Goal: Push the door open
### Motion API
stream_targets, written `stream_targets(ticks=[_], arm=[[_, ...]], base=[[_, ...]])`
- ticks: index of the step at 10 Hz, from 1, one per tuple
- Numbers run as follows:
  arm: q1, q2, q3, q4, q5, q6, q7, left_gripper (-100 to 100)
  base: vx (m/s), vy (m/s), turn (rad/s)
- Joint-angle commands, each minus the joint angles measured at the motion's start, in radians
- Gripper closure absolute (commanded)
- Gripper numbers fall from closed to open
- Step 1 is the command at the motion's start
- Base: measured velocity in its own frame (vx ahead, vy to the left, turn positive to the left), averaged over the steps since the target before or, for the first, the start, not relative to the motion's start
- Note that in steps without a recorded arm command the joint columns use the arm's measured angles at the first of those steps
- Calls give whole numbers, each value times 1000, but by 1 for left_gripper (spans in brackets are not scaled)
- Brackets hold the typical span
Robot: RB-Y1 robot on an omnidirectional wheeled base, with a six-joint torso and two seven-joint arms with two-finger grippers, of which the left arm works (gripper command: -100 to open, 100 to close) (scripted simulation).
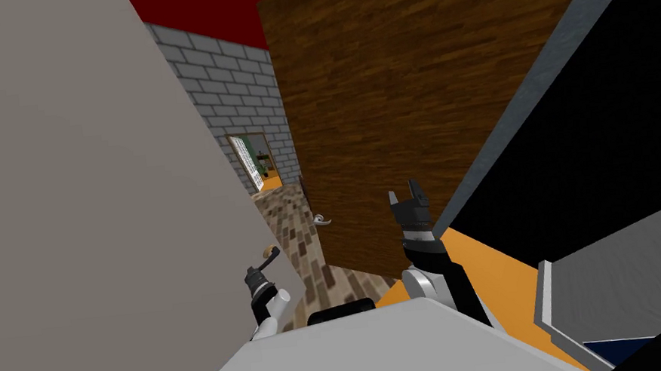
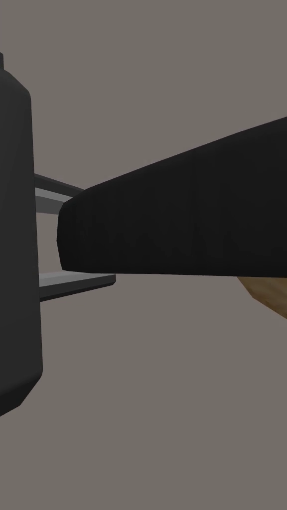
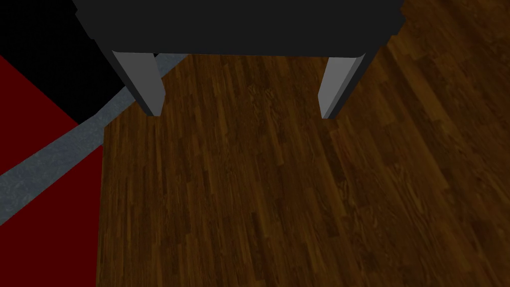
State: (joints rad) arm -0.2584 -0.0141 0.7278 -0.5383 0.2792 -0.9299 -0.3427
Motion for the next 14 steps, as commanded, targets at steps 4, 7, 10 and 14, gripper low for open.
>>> stream_targets(ticks=[4,7,10,14], arm=[[-21,45,44,40,32,-58,-16,100],[-29,52,63,51,48,-81,-25,100],[-29,52,63,51,48,-81,-25,100],[-33,42,88,19,70,-71,-67,-100]], base=[[0,60,-57],[-8,74,-97],[10,14,29],[-23,-94,-73]])
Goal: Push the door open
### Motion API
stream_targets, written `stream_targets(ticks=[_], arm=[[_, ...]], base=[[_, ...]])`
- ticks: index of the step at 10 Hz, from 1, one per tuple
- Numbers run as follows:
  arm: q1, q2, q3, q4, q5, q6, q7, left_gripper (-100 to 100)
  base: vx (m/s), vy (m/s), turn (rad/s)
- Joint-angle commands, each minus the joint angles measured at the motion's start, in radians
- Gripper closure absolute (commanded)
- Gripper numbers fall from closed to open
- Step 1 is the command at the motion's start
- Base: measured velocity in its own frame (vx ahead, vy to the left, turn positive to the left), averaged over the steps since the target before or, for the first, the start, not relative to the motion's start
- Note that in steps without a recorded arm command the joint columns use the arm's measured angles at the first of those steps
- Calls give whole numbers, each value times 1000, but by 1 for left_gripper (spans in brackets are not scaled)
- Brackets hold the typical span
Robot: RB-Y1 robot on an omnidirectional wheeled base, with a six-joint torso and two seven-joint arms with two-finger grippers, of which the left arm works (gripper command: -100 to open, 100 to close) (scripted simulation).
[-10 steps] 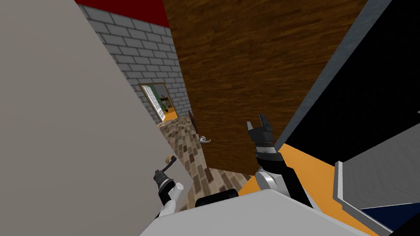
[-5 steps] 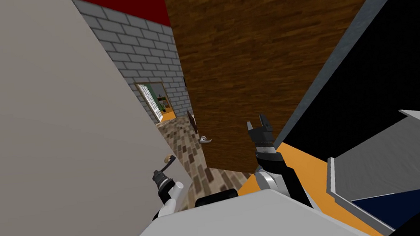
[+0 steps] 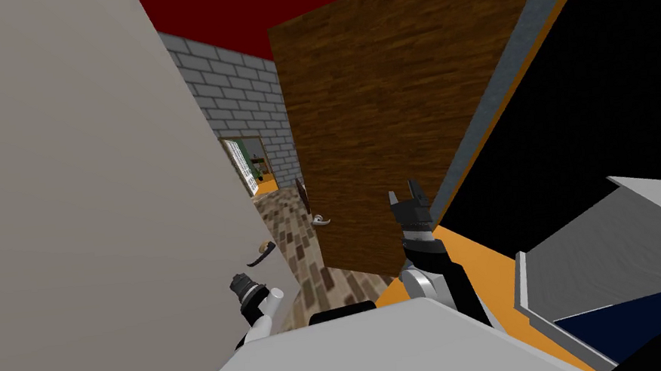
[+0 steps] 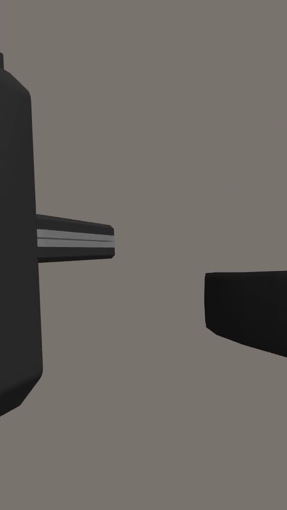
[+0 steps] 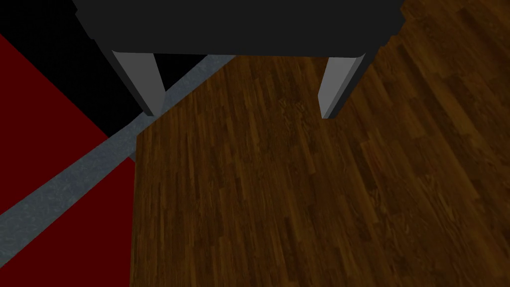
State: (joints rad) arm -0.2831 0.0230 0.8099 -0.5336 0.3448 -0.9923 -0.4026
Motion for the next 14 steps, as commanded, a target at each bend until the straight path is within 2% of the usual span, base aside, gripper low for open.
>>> stream_targets(ticks=[1,2,4,6,7,8,9,10,11,12,14], arm=[[-13,3,14,18,12,-11,-17,-100],[-17,-3,22,21,18,-14,-27,-100],[-28,-29,41,30,34,-22,-51,-100],[-35,-65,56,36,47,-27,-69,-100],[-28,-56,51,23,43,-20,-62,-100],[-27,-32,60,22,49,-26,-67,-100],[-27,-32,60,22,49,-26,-67,-100],[-24,-9,73,24,57,-39,-70,-100],[-24,-9,73,24,57,-39,-70,-100],[-21,-2,88,27,66,-54,-74,-100],[-17,-13,102,29,75,-68,-77,-100]], base=[[1,-258,-155],[-17,-230,-107],[-8,-238,-153],[3,-190,-95],[15,-79,-8],[35,59,-97],[40,100,-78],[52,161,-178],[54,163,-80],[52,234,-176],[72,250,-174]])
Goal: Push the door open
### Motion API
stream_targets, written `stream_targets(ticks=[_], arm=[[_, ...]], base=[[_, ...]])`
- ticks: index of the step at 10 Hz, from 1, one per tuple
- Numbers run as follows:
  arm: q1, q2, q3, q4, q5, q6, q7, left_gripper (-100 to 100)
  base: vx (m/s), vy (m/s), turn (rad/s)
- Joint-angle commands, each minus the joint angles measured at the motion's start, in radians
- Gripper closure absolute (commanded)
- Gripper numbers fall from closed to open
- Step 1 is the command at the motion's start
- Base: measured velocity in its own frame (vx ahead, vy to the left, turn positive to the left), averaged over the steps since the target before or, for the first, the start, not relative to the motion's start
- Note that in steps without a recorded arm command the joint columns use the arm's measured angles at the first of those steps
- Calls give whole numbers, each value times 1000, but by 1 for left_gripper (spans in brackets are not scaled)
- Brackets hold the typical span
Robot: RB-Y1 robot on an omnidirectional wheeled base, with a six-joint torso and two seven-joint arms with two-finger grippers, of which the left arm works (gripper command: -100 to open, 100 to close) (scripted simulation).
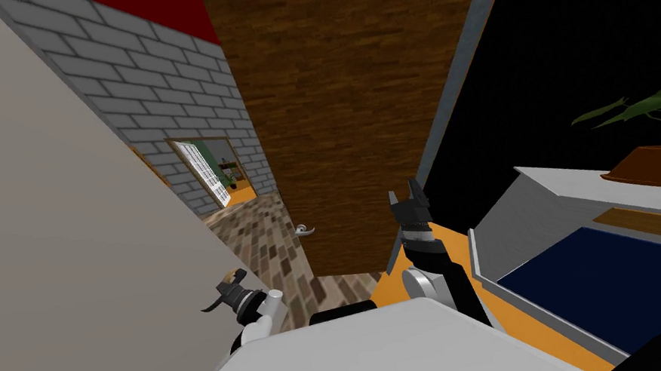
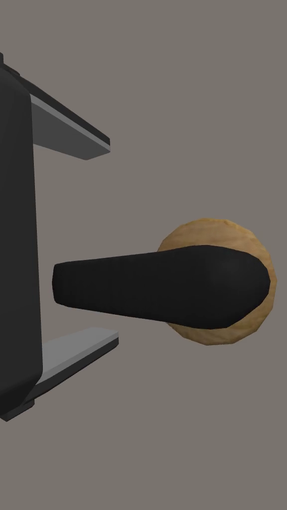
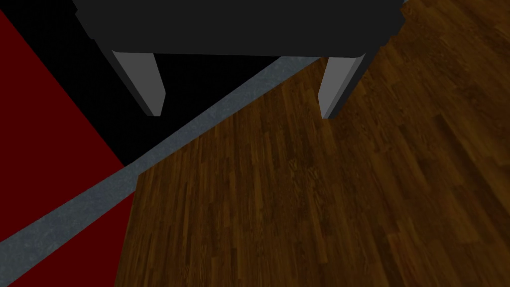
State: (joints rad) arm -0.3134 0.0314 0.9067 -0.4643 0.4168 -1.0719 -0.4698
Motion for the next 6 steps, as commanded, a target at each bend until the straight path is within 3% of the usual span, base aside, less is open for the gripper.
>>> stream_targets(ticks=[1,2,4,5,6], arm=[[13,-22,5,-41,3,11,-10,-100],[13,-22,5,-41,3,11,-10,-100],[17,-70,24,-38,15,-8,-14,-100],[16,-59,20,-51,13,9,-19,-100],[16,-59,20,-51,13,9,-19,100]], base=[[60,148,-42],[14,37,13],[36,128,-170],[27,72,-44],[-7,-14,37]])
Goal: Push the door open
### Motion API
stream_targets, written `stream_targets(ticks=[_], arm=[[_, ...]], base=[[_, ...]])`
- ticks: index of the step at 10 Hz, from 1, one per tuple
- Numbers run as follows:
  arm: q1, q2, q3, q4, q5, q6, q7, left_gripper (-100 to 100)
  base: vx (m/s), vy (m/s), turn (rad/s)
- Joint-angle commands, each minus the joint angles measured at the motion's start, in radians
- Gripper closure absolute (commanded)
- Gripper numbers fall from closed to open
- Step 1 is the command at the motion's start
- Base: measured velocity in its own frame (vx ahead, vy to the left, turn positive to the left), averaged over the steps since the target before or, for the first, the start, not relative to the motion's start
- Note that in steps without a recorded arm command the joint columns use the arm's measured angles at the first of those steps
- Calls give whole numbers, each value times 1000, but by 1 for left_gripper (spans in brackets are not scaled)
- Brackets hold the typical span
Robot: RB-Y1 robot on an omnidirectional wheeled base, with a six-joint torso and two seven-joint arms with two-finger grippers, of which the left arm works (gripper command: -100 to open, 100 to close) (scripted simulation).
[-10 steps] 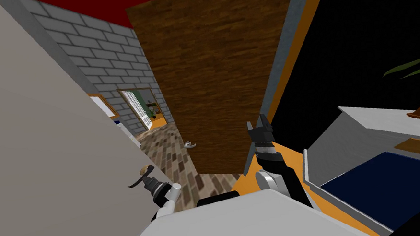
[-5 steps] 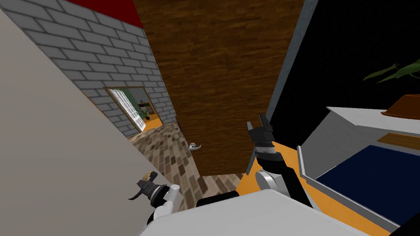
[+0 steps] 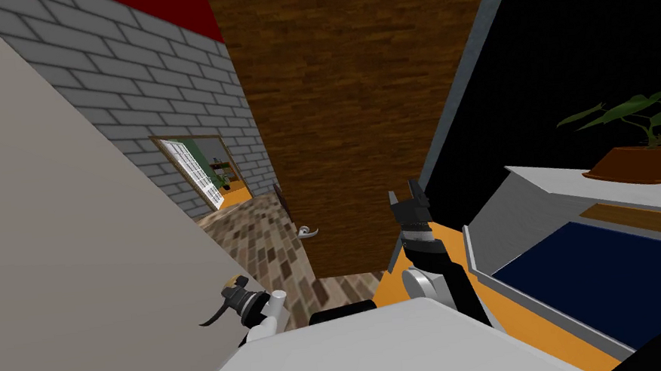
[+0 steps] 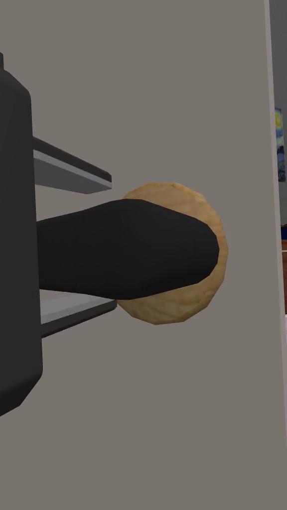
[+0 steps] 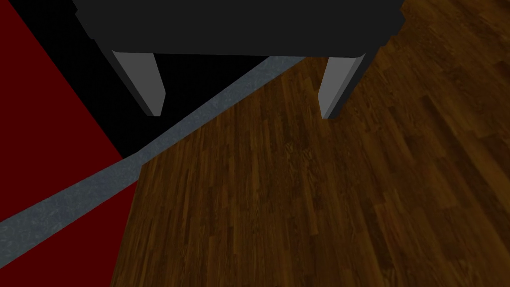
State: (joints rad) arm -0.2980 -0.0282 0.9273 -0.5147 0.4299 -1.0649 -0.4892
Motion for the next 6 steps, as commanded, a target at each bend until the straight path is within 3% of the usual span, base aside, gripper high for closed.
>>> stream_targets(ticks=[1,5,6], arm=[[0,0,0,-1,0,2,0,100],[0,0,0,-1,0,2,0,100],[-4,26,32,2,23,-13,-15,100]], base=[[-13,-33,17],[-2,-6,0],[12,72,-163]])
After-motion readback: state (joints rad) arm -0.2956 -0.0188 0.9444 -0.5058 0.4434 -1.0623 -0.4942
